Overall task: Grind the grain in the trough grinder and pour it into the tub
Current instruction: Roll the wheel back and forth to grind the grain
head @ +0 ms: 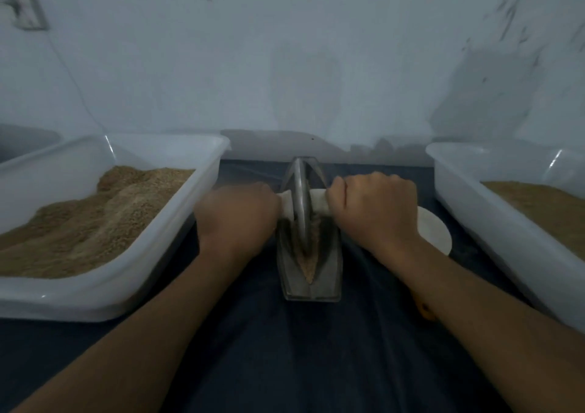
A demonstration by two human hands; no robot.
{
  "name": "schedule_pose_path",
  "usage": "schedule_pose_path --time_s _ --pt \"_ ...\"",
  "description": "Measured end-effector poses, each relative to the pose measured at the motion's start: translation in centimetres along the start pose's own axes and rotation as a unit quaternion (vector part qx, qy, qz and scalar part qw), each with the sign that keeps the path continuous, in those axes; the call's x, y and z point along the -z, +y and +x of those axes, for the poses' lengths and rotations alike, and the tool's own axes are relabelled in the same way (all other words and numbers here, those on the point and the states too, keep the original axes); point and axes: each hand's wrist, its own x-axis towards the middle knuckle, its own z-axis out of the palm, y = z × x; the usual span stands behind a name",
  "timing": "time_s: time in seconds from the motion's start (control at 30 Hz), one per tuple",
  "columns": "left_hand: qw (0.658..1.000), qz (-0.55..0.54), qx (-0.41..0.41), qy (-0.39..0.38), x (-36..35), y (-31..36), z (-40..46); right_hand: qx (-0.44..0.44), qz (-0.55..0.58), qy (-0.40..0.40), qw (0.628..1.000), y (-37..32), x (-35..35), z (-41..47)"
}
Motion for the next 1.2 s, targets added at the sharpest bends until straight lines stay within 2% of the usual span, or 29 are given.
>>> schedule_pose_path --time_s 0.07,0.17,0.23,0.27,0.37,0.47,0.57,0.63,0.67,0.73,0.8,0.9,0.97,1.03,1.1,1.2 --pt "0.998 -0.041 0.013 0.052 -0.2 -0.1 -0.2 0.005 0.037 0.044 0.998 0.2 0.6 -0.7" --pt "0.995 0.084 -0.050 -0.019 -0.9 -0.4 0.5 -0.015 0.030 0.013 0.999 0.0 -0.1 -0.1" --pt "0.990 0.105 -0.091 -0.033 -1.9 -0.7 1.8 -0.043 0.036 -0.020 0.998 0.3 -1.1 1.5" --pt "0.987 0.103 -0.101 -0.066 -2.4 -0.9 2.6 -0.049 0.034 -0.061 0.996 0.5 -1.6 2.5" --pt "0.981 0.070 -0.034 -0.178 -3.7 -1.4 6.6 0.024 0.002 -0.232 0.972 2.1 -3.7 6.4" --pt "0.958 0.061 -0.071 -0.271 -5.6 -2.0 9.9 0.024 0.046 -0.362 0.931 2.5 -5.5 9.7" --pt "0.913 -0.084 0.012 -0.398 -7.0 -2.5 11.9 -0.051 0.131 -0.454 0.880 2.4 -6.6 12.1" --pt "0.872 -0.191 0.103 -0.440 -7.1 -2.6 12.7 -0.147 0.186 -0.494 0.836 2.3 -6.4 12.8" --pt "0.867 -0.197 0.106 -0.445 -7.0 -2.5 12.7 -0.166 0.200 -0.502 0.825 2.5 -6.5 12.9" --pt "0.898 -0.133 0.039 -0.417 -6.4 -2.2 12.4 -0.140 0.209 -0.494 0.832 2.5 -6.4 12.4" --pt "0.937 -0.022 -0.036 -0.347 -5.4 -2.1 11.0 -0.044 0.141 -0.454 0.879 2.4 -5.8 11.5" --pt "0.969 0.060 -0.050 -0.233 -4.3 -1.5 7.6 0.000 0.051 -0.336 0.940 1.5 -4.3 9.3" --pt "0.983 0.086 -0.067 -0.147 -3.5 -0.9 4.9 -0.022 0.013 -0.247 0.969 0.8 -2.9 6.9" --pt "0.985 0.114 -0.085 -0.103 -2.5 -0.6 2.6 -0.055 -0.010 -0.145 0.988 0.4 -1.9 3.9" --pt "0.988 0.118 -0.083 -0.058 -1.1 -0.3 1.1 -0.029 -0.037 -0.059 0.997 -0.1 -0.9 0.9" --pt "0.999 0.025 -0.027 -0.006 0.1 0.3 0.5 -0.042 0.001 0.030 0.999 -0.3 0.4 -1.0"
